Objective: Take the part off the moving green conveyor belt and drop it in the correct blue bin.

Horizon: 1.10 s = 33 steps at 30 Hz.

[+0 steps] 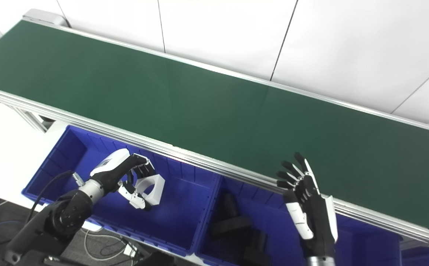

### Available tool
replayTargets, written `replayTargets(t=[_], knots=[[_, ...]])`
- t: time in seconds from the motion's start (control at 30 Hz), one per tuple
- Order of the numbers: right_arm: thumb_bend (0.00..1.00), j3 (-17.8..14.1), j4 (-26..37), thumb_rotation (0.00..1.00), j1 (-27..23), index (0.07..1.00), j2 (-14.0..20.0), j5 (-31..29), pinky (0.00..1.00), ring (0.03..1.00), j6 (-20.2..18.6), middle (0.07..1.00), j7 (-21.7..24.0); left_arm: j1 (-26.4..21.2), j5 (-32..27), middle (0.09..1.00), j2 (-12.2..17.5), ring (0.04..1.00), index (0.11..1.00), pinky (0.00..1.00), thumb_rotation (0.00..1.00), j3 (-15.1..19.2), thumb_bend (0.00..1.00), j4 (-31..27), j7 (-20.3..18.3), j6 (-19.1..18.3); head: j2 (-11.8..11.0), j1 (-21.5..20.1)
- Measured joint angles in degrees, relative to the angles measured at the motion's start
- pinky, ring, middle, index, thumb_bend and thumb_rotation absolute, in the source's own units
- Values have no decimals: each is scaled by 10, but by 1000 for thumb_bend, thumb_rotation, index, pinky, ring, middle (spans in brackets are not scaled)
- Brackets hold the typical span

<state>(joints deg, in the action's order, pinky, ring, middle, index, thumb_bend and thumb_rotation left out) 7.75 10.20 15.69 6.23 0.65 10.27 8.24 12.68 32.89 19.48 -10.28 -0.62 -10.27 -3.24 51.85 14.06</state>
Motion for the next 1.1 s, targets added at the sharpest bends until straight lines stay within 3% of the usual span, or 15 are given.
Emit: replayTargets(t=[0.37, 0.43, 0.47, 0.53, 0.57, 0.73, 0.97, 1.03, 1.1], knots=[[651, 0, 0, 785, 0, 950, 0, -1, 702, 774, -2, 843, 0, 0, 20, 482, 5, 474, 496, 410, 0, -7, 522, -4, 0, 0, -1, 1], [649, 0, 0, 785, 0, 950, 0, -1, 699, 772, -2, 843, 0, 0, 20, 492, 6, 565, 498, 511, 0, -7, 522, -10, 0, -1, -2, 0], [646, 0, 0, 786, 0, 950, 0, -1, 699, 773, -2, 844, 0, 0, 21, 600, 7, 623, 498, 568, 29, -8, 521, -15, 0, -1, -3, -1], [643, 0, 0, 785, 0, 951, 0, -1, 703, 776, -2, 845, 0, 0, 23, 719, 11, 721, 694, 658, 7, -10, 742, -24, -3, -4, -3, -1], [638, 0, 0, 781, 0, 951, 0, -1, 702, 776, -2, 844, 0, 0, 27, 794, 13, 788, 773, 704, 23, -11, 782, -27, -7, -9, -4, -2], [643, 0, 0, 779, 0, 952, -1, -1, 701, 774, -2, 843, 0, -1, 45, 972, 19, 946, 967, 815, 122, -17, 875, -45, -41, -65, -5, -4], [648, 0, 0, 774, 2, 954, -2, -1, 696, 772, -2, 846, 0, 0, 62, 1000, 19, 1000, 1000, 854, 243, -21, 954, -57, -47, -88, -7, -4], [649, 0, 0, 773, 2, 954, -2, -1, 695, 773, -2, 846, 0, 2, 67, 1000, 18, 1000, 1000, 857, 255, -21, 937, -58, -43, -88, -8, -5], [655, 0, 0, 776, 2, 951, -2, -1, 694, 774, -2, 847, 0, 5, 67, 1000, 17, 987, 1000, 836, 386, -21, 836, -61, -42, -89, -9, -9]])
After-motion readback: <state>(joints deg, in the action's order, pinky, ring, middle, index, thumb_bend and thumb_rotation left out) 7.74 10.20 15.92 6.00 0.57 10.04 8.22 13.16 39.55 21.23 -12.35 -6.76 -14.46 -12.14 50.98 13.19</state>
